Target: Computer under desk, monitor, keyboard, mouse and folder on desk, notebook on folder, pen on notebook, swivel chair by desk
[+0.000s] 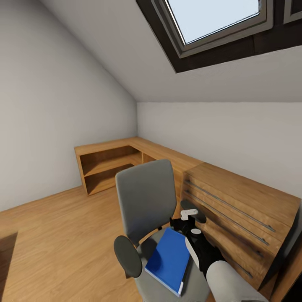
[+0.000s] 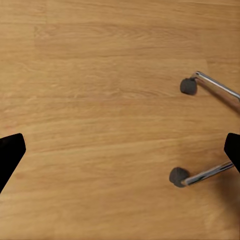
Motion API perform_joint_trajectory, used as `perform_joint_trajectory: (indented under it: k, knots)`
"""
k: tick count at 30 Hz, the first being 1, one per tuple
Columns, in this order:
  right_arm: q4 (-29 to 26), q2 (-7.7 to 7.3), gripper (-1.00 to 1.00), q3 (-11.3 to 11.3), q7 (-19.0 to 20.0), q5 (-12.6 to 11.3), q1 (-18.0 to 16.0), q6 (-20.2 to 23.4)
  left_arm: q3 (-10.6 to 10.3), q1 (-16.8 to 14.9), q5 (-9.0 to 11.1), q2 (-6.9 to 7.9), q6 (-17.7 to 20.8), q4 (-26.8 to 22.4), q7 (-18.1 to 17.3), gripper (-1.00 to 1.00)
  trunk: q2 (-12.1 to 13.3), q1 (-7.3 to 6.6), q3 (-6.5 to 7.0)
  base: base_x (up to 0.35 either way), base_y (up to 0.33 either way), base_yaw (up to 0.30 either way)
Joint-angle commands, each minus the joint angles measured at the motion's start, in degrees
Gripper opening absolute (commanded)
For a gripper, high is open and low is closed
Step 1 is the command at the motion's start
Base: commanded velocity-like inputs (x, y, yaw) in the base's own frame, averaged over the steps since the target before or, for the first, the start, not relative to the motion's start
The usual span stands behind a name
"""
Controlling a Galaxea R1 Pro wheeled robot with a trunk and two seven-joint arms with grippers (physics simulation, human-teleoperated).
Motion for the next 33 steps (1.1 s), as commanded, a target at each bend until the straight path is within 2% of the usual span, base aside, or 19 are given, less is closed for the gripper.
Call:
perform_joint_trajectory:
  k: [1,12,33]
  knots:
    - [-0.08,0.07,1.00,-0.34,0.08,0.57,-0.15,0.58,0.08,0.00,0.59,0.00,-0.01,-0.03,-0.45,1.00,-0.44,0.23,-0.24,-0.044,0.000,0.000]
    - [0.17,0.03,1.00,-0.51,0.30,0.38,-0.64,1.44,0.10,0.00,0.63,0.01,-0.06,-0.05,-0.45,1.00,-4.86,2.64,-2.21,-0.132,0.000,0.000]
    - [0.13,0.00,1.00,-0.58,2.15,0.45,-0.67,0.01,0.08,0.00,0.63,0.07,-0.08,-0.03,-0.53,1.00,-13.28,7.25,-5.98,-0.010,0.000,0.000]
